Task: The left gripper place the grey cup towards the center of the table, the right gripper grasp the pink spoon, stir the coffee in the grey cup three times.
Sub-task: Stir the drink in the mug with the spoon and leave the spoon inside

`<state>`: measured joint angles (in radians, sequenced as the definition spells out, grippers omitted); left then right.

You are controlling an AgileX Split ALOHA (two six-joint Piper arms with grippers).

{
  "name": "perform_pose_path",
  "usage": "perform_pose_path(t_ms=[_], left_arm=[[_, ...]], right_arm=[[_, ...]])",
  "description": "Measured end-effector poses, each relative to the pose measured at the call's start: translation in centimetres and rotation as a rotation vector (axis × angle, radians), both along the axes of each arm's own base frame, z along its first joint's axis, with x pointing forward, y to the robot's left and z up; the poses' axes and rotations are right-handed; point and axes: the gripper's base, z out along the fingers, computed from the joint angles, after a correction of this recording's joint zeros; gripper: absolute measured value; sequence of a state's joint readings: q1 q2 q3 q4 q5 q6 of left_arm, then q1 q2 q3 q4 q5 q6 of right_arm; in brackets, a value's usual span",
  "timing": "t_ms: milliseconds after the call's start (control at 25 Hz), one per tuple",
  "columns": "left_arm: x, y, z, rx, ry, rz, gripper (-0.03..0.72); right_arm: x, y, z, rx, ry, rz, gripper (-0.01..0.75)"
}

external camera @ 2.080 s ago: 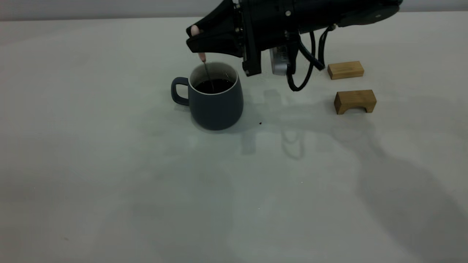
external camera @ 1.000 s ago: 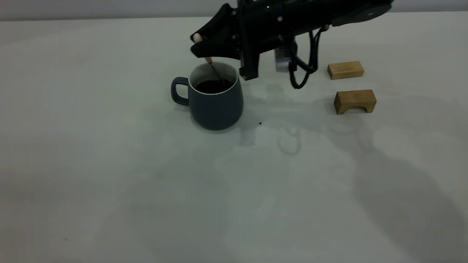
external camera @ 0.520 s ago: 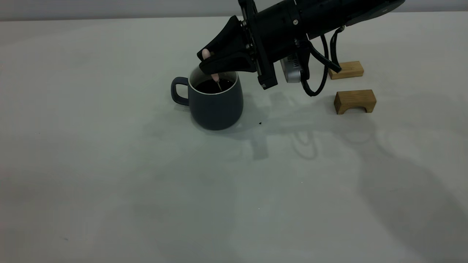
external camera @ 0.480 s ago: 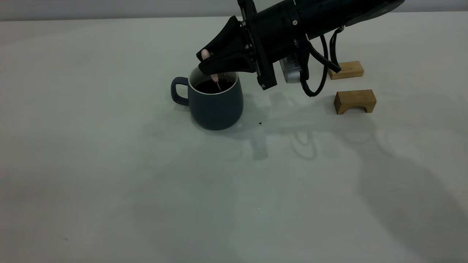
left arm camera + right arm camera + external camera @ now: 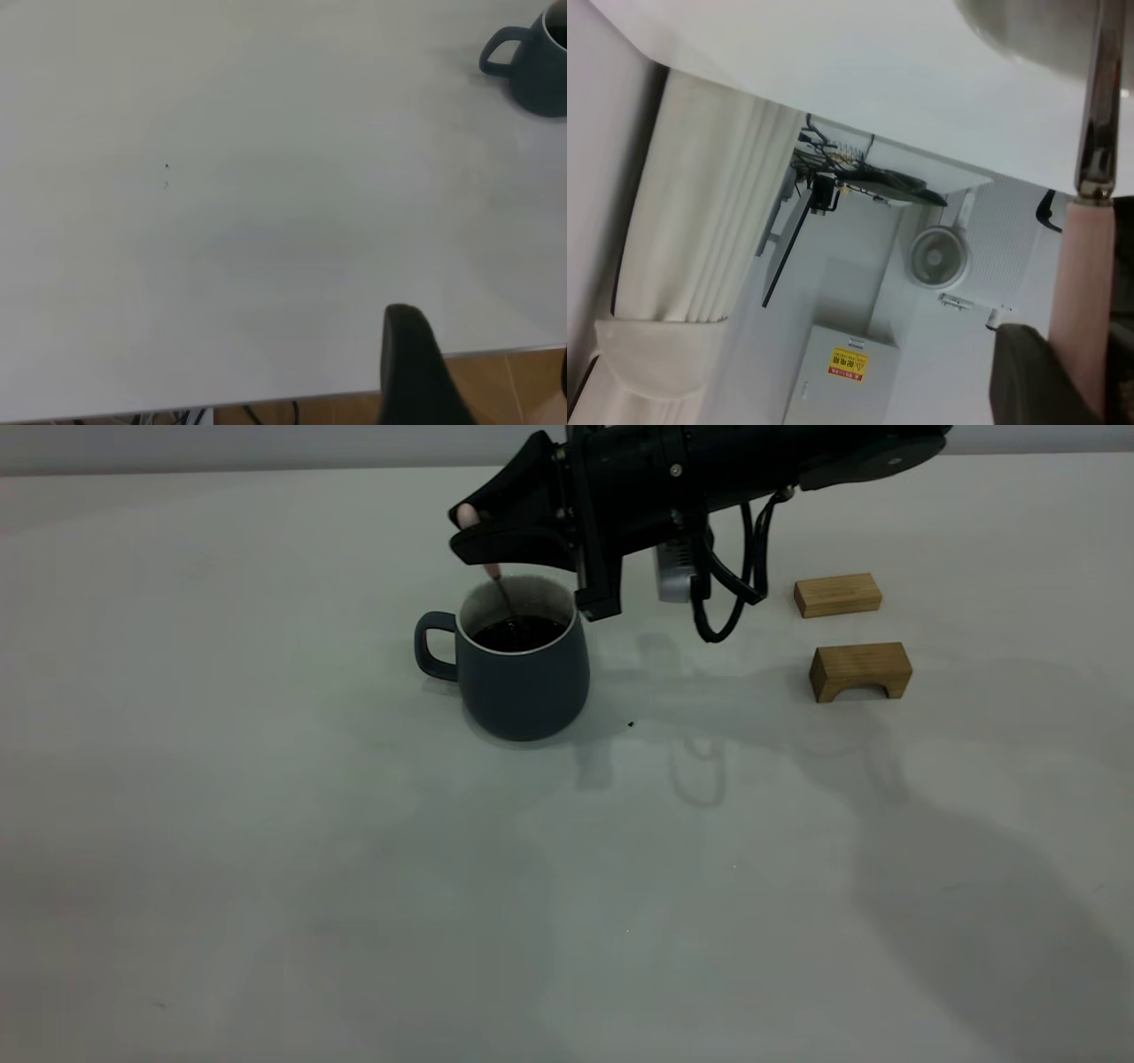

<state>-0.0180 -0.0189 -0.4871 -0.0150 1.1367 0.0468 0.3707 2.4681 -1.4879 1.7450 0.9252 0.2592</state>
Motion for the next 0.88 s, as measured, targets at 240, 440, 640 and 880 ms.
perform_pose_path(t_ms=[240, 440, 640, 880], left_arm=[[0.0, 0.0, 0.0, 0.000, 0.000, 0.000, 0.469], [0.0, 0.0, 0.0, 0.000, 0.000, 0.000, 0.469], [0.0, 0.0, 0.0, 0.000, 0.000, 0.000, 0.469], [0.0, 0.0, 0.0, 0.000, 0.000, 0.000, 0.469]], right_arm=[[-0.4, -0.9, -0.6, -0.066, -0.023, 0.089, 0.142], [-0.7, -0.9, -0.7, -0.087, -0.026, 0.129, 0.195], [-1.1, -0.8, -0.4, -0.046, -0.047, 0.184, 0.437], [-1.7, -0.5, 0.2, 0.028, -0.092, 0.271, 0.709]])
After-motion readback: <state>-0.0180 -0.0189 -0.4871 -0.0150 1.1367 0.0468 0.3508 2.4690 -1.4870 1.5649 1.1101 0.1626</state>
